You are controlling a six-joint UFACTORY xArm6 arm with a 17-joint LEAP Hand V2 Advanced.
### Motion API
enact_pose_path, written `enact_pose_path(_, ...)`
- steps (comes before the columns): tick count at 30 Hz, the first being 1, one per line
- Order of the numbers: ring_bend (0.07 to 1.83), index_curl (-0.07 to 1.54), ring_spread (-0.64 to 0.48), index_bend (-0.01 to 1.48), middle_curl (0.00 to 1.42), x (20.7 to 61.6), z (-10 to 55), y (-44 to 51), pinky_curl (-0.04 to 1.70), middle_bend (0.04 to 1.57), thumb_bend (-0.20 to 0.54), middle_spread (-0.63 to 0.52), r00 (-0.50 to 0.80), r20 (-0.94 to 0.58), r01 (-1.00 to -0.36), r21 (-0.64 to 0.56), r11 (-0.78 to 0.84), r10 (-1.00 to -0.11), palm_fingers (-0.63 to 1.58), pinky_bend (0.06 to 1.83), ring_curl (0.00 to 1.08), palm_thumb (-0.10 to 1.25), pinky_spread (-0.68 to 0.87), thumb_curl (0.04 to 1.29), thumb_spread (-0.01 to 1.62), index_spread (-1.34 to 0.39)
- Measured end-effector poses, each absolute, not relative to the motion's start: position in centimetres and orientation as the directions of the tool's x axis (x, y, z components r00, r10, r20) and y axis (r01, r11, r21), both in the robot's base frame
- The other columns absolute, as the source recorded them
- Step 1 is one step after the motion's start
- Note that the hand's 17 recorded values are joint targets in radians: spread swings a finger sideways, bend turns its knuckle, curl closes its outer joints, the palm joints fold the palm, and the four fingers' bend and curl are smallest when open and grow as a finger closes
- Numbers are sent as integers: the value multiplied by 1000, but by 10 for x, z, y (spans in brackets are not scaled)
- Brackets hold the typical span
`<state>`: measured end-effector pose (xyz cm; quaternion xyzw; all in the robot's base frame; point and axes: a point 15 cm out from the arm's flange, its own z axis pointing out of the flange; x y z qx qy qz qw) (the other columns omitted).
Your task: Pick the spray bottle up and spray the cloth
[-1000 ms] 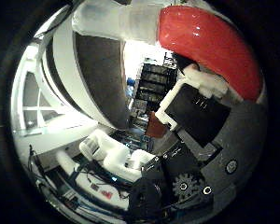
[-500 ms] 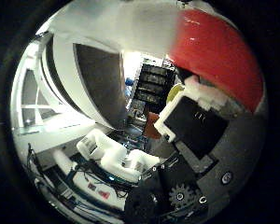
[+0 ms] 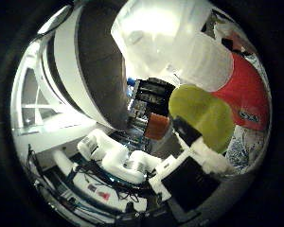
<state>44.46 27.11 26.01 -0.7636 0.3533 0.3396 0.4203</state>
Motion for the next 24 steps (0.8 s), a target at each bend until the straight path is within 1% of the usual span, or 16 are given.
enact_pose_path(2, 917, 535, -72, 269, 512, 446, 263, 268, 670, 766, -27, -93, 524, -812, -825, -408, -391, -257, 68, 684, 424, 793, 113, 532, 991, -245)
enact_pose_path(5, 816, 495, -34, 243, 482, 448, 267, 260, 611, 692, -25, -61, 532, -804, -823, -416, -388, -266, 93, 634, 386, 790, 214, 507, 994, -232)
enact_pose_path(10, 724, 460, -8, 198, 459, 455, 272, 236, 543, 626, -26, -52, 549, -779, -818, -426, -385, -304, 148, 581, 354, 787, 303, 485, 991, -227)
enact_pose_path(16, 660, 423, 13, 180, 444, 460, 278, 195, 480, 565, -25, -44, 559, -746, -819, -430, -379, -361, 186, 539, 332, 784, 343, 471, 986, -224)
enact_pose_path(24, 610, 393, 17, 180, 441, 455, 279, 142, 428, 516, -25, -40, 547, -718, -833, -420, -360, -430, 224, 523, 321, 781, 359, 465, 986, -223)
